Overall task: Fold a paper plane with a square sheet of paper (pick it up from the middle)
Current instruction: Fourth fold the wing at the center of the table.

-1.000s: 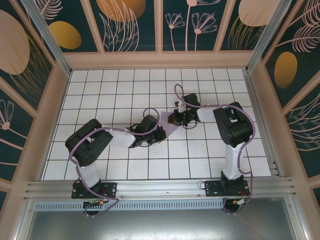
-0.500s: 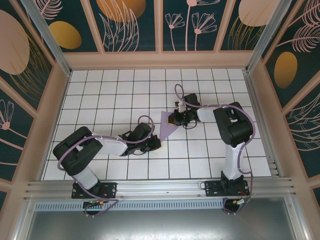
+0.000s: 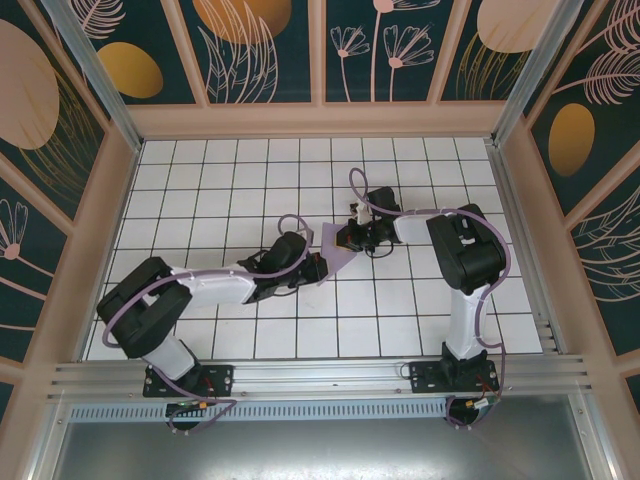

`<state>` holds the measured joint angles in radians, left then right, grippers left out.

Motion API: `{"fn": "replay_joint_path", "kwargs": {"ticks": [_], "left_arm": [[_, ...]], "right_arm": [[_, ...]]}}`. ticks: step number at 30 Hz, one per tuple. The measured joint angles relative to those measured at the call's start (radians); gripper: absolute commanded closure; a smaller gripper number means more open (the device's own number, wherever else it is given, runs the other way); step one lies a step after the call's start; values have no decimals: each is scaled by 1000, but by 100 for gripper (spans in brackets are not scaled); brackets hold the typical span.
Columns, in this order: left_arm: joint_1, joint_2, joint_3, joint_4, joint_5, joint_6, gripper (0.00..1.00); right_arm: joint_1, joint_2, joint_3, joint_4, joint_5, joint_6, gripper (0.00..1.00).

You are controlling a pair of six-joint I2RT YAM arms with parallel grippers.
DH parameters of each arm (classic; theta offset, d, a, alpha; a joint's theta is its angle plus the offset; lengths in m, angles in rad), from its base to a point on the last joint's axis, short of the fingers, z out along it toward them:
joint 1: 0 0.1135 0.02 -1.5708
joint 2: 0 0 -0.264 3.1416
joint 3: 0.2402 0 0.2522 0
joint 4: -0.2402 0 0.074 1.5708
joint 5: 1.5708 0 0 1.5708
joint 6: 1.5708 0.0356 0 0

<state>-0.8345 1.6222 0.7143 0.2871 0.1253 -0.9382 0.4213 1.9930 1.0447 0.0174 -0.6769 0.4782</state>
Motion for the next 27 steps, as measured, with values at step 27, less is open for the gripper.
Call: {"fn": "replay_joint_path", "kwargs": {"ticks": [27], "left_arm": [[1,129,-36,90,-21,-62,100]], "right_arm": [[40,-80,26,-77,10,-107,93]]}}
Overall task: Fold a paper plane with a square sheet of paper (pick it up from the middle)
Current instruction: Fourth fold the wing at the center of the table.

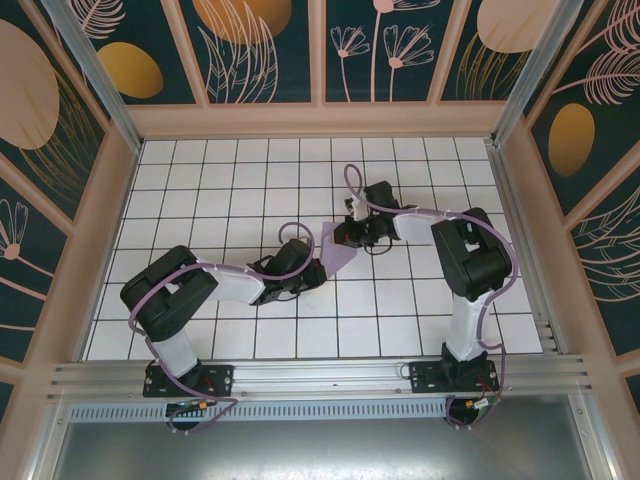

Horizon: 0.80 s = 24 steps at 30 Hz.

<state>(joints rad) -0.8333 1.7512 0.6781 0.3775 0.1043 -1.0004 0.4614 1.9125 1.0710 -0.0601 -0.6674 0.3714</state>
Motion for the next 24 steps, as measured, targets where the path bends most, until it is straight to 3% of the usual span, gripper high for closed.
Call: {"fn": "replay_joint_path", "kwargs": {"ticks": [6,24], "left_arm": [[0,0,-5,11,0,0,100],[1,0,-9,16,4,-15,100]], "right_arm": [[56,-8,-45,2,-8,1,93],[50,49,-24,-58,-51,-87,94]]}}
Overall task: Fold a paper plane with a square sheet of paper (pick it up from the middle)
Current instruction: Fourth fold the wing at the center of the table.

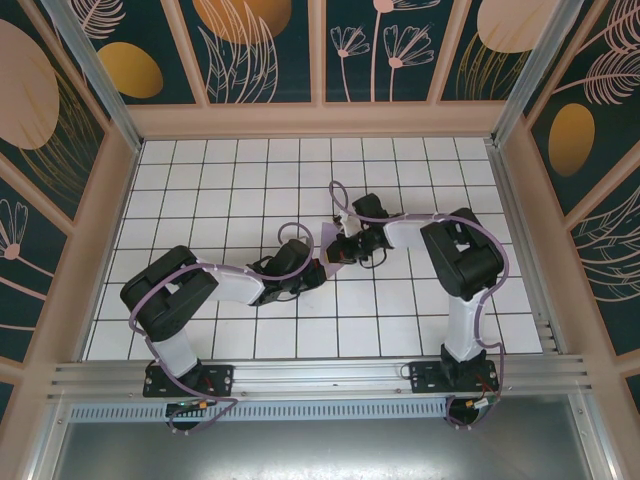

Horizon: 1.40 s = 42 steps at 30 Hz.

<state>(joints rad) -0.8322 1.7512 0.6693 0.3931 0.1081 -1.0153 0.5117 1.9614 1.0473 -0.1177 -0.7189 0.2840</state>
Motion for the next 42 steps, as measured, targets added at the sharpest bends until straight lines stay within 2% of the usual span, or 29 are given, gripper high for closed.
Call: {"fn": "replay_joint_path", "kwargs": {"ticks": [5,9,16,20,23,25,29,33,37,40,42], "left_arm": [[1,0,-13,24,7,-11,100],[2,2,-23,45,11,-15,100],[2,3,-20,48,20,-14,100],[2,4,3,11,40,-8,100],[0,4,48,-66,42,8,86],[0,-10,79,-113,37,22,73],[2,-82,134,-178,9,51,48],[24,-154,155,-204,-39,64,26],[77,-196,140,-226,-80,63,11],[113,-220,109,-244,-112,58,2],[125,-235,90,-252,-126,57,1]], "right_arm": [[-45,35,33,-15,-47,32,94],[-121,84,111,-23,-37,53,94],[-248,125,215,-18,61,66,93],[-277,97,203,-7,101,79,85],[-269,-4,124,8,107,109,72],[-265,-89,67,16,111,137,63],[-257,-236,-48,53,115,196,54],[-225,-286,-135,84,122,253,50],[-156,-286,-185,93,126,298,51],[-113,-266,-187,119,124,317,53],[-94,-245,-184,134,124,327,55]]}}
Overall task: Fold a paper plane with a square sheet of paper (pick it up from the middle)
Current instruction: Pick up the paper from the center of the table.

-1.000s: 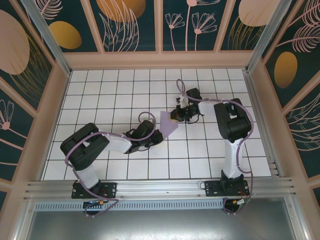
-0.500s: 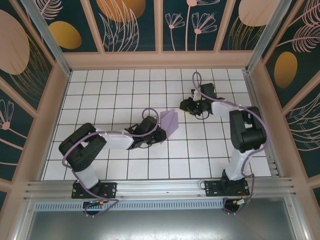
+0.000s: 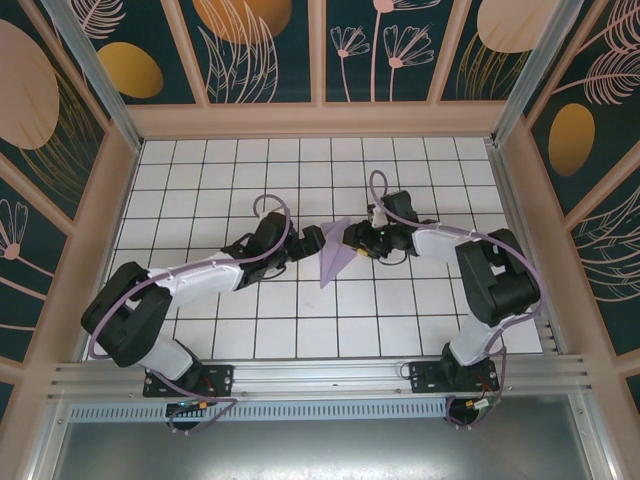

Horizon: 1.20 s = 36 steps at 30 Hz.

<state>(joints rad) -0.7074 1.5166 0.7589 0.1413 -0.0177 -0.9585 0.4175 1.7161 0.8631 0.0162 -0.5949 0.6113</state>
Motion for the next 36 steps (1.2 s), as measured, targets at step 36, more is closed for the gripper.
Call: {"fn": "replay_joint_path", "kwargs": {"ticks": [36], "left_arm": [[54,-79,-101,-3,46,-45,2]], "right_arm": [[62,157,-14,279,-122,132,93]]}}
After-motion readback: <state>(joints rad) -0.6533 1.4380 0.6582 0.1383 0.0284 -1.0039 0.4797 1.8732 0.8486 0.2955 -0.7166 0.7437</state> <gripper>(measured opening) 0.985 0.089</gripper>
